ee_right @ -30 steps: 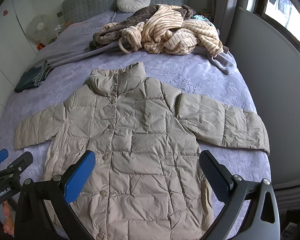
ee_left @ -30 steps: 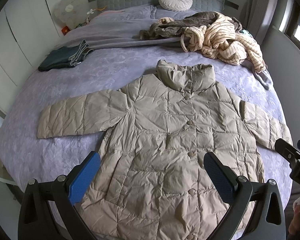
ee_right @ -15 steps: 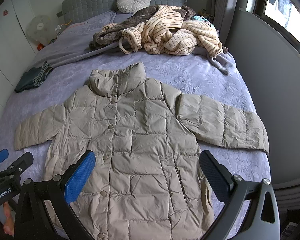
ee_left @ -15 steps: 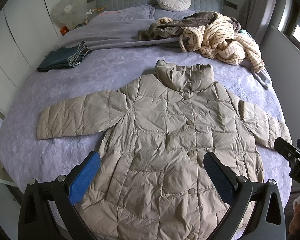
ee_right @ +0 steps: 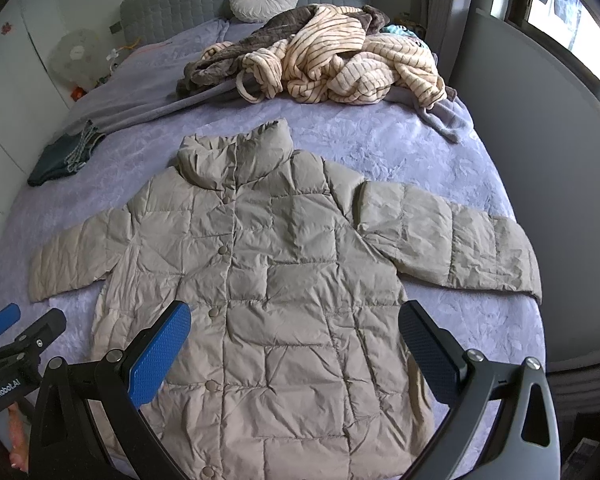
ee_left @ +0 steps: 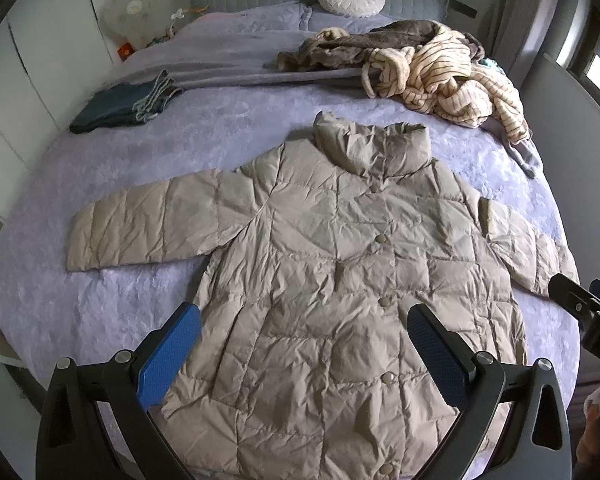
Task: Fold large clothes
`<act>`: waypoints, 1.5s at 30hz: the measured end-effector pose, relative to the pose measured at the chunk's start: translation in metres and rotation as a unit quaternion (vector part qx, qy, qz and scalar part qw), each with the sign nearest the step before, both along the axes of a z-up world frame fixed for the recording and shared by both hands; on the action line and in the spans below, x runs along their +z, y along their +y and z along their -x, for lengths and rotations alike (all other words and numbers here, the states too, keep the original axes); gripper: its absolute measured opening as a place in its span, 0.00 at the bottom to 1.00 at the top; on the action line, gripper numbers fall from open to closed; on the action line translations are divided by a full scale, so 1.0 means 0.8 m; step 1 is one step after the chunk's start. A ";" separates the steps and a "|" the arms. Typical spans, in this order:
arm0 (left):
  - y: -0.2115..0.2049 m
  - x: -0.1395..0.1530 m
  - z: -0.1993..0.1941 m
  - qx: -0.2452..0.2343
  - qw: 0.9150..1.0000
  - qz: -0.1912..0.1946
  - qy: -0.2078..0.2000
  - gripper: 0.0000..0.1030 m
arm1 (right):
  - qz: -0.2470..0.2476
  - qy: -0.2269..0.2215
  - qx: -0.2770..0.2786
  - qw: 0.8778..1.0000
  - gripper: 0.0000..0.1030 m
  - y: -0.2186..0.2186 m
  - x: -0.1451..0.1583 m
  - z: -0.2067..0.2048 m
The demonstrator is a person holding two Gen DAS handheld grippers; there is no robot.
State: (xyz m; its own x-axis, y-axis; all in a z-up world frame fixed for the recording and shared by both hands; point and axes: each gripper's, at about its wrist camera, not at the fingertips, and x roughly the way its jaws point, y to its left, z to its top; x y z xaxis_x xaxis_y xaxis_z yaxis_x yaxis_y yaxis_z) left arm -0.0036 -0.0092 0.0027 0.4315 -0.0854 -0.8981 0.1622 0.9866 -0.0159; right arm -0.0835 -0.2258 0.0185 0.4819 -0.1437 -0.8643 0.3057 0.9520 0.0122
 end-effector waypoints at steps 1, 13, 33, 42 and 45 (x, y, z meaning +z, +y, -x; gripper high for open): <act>0.005 -0.004 -0.001 0.002 1.000 0.005 0.006 1.00 | 0.000 0.004 -0.001 1.000 1.00 0.002 -0.002 0.000; 0.132 -0.080 -0.060 0.025 0.997 0.034 0.068 1.00 | -0.052 0.027 -0.010 0.998 1.00 0.064 -0.055 -0.033; 0.433 -0.319 -0.201 0.218 0.927 0.285 0.109 1.00 | -0.120 0.117 0.043 0.985 1.00 0.222 -0.229 -0.123; 0.458 -0.314 -0.276 0.237 0.942 0.236 0.030 0.89 | -0.138 0.073 0.064 0.986 1.00 0.248 -0.248 -0.174; 0.459 -0.313 -0.288 0.224 0.946 0.234 0.019 0.23 | -0.145 0.054 0.065 0.986 1.00 0.253 -0.244 -0.194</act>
